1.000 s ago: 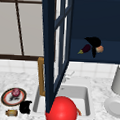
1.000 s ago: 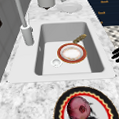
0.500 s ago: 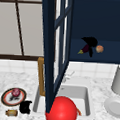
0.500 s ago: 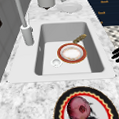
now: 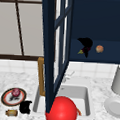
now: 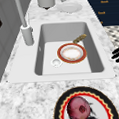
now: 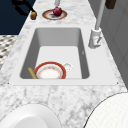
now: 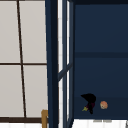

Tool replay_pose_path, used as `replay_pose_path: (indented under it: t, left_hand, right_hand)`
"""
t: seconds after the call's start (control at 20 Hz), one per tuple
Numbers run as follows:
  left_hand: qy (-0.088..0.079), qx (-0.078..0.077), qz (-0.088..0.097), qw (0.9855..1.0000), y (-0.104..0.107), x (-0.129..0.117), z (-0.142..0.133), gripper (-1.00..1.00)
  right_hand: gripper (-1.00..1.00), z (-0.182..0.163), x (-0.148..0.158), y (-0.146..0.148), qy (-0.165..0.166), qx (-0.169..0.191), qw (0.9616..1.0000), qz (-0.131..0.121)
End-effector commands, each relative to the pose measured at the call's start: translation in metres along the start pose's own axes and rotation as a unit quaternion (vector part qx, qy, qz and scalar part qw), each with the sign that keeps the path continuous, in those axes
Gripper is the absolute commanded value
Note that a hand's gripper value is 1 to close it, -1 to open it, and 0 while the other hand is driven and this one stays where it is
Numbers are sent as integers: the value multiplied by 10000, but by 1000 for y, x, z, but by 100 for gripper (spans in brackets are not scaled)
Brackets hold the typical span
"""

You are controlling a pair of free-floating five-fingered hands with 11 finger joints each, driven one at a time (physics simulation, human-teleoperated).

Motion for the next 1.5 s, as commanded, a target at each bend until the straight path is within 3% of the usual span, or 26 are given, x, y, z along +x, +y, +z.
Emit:
replay_pose_path:
  t: [0.0,0.3,0.4,0.6,0.8,1.1,1.25,1.45]
  left_hand:
    - [0,0,0,10000,0,0,0,0]
    - [0,0,0,10000,0,0,0,0]
    - [0,0,0,10000,0,0,0,0]
    - [0,0,0,10000,0,0,0,0]
    - [0,0,0,10000,0,0,0,0]
    - [0,0,0,10000,0,0,0,0]
    - [0,0,0,10000,0,0,0,0]
    - [0,0,0,10000,0,0,0,0]
  right_hand:
    - [-100,-6,12,3,0,695,9975,140]
    - [-100,-19,26,8,-2,685,9976,109]
    - [-100,-38,19,27,32,439,9990,40]
    - [-100,-23,7,36,105,256,9996,-53]
    - [-100,-19,-5,12,56,598,9981,-169]
    - [-100,-20,-16,11,238,588,9978,-197]
    - [-100,-44,-30,11,96,109,9992,-385]
    - [-100,-74,-42,10,68,-51,9997,-209]
